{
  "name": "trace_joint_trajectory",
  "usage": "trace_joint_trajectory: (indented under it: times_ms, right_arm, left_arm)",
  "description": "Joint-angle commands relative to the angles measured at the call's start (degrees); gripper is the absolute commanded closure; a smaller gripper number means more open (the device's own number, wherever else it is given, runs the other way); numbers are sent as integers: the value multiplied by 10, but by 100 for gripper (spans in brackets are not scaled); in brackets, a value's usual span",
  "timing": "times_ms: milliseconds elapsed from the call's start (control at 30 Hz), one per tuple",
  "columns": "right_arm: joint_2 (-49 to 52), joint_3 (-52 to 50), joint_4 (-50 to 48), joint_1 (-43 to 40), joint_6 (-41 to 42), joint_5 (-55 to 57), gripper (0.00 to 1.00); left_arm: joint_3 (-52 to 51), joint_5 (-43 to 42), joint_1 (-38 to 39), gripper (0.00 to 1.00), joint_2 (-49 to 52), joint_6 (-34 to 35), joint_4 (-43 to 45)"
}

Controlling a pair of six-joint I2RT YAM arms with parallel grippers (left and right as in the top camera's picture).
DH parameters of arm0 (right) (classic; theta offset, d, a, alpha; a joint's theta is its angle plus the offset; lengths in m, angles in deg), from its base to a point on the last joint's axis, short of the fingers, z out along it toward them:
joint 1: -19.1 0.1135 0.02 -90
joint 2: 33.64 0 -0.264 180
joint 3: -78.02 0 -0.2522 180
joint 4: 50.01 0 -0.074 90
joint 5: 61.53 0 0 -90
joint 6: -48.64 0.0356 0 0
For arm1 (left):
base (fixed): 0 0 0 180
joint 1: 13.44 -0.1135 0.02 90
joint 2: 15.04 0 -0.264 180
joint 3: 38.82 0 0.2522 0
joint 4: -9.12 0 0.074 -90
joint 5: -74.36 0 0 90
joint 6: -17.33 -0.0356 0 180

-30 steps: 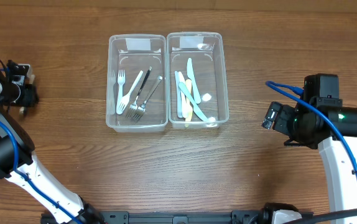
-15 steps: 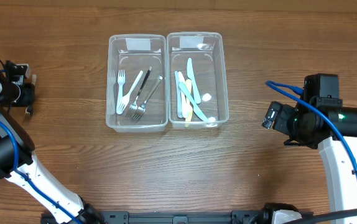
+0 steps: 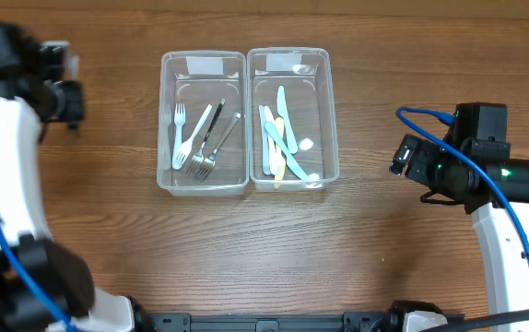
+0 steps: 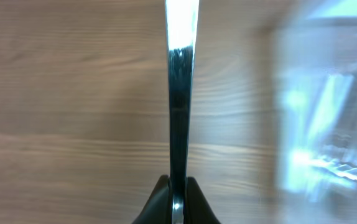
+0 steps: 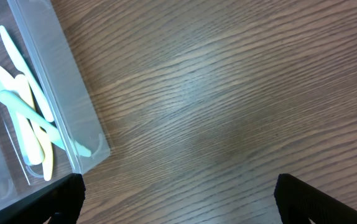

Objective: Pack container

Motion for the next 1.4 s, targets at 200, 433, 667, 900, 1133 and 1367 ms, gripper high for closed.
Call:
trace_joint_trajectory:
  times_ms: [200, 433, 667, 900, 1133, 1367]
  right_arm:
    - [-11, 1, 5, -1, 1, -6, 0]
    - [-11, 1, 5, -1, 1, -6, 0]
    - [-11, 1, 5, -1, 1, -6, 0]
    - [-11, 1, -28, -1, 0, -5, 0]
    - [59, 1, -203, 43, -84, -3, 0]
    - [98, 2, -396, 59, -83, -4, 0]
  left_arm:
    - [0, 38, 277, 93, 7, 219, -21]
    - [0, 31, 308, 94, 134, 256, -12]
    - [2, 31, 309, 96, 170, 248, -9]
    - [34, 99, 300, 96, 11, 214, -28]
    - [34, 168, 243, 0, -108, 190, 57]
    - [34, 211, 165, 0, -92, 120, 118]
